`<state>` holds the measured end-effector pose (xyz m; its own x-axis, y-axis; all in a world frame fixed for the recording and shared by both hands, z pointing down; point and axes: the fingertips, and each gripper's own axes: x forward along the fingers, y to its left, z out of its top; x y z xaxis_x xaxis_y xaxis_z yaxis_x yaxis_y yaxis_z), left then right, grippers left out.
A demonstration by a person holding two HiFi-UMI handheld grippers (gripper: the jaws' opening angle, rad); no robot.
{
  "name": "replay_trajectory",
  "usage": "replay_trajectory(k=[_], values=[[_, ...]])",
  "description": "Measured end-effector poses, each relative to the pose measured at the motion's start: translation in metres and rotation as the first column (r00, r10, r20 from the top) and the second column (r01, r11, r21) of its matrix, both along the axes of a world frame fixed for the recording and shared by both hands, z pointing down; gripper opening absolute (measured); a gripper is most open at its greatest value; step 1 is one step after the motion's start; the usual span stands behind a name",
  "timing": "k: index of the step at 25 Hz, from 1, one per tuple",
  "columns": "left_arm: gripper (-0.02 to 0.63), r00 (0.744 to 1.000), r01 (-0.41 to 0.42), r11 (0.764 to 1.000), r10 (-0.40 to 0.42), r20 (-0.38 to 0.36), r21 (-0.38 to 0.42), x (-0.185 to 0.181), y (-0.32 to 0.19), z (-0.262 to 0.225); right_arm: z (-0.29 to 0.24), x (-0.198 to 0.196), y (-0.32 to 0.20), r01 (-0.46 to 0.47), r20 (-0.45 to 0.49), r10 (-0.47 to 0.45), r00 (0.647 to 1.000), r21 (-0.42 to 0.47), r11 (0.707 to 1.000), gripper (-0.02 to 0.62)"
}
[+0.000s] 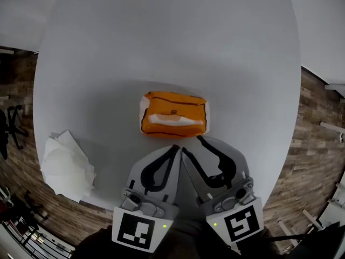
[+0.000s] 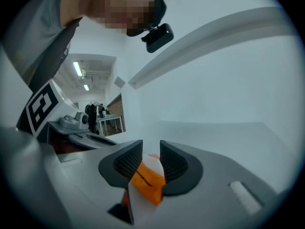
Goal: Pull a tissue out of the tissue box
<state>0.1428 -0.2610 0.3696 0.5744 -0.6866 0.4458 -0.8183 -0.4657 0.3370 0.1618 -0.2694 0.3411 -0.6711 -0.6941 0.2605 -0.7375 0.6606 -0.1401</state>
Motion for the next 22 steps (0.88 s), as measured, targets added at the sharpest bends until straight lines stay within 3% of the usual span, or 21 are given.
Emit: replay_trajectory(k=[5,9,22], values=[[0.0,1.0,0.01,0.999,-0.01,0.016,-0.03,-0.002,-0.012,0.017,0.022,-0.003,-0.019,0.068,-0.129,-0.063,0.99,0.031,0.997,0.117],[0.0,0.999,0.028,0.998,-0.026,0.033,-0.063,-0.008,-0.016,0.032,0.039,-0.011,-0.024,0.129,-0.171,-0.125,0.977,0.012,0.992,0.117],[0.0,0.998,0.06,0.988,-0.058,0.02,-0.141,-0.021,-0.022,0.058,0.077,-0.023,-0.028,0.206,-0.303,-0.211,0.929,-0.049,0.977,0.115]])
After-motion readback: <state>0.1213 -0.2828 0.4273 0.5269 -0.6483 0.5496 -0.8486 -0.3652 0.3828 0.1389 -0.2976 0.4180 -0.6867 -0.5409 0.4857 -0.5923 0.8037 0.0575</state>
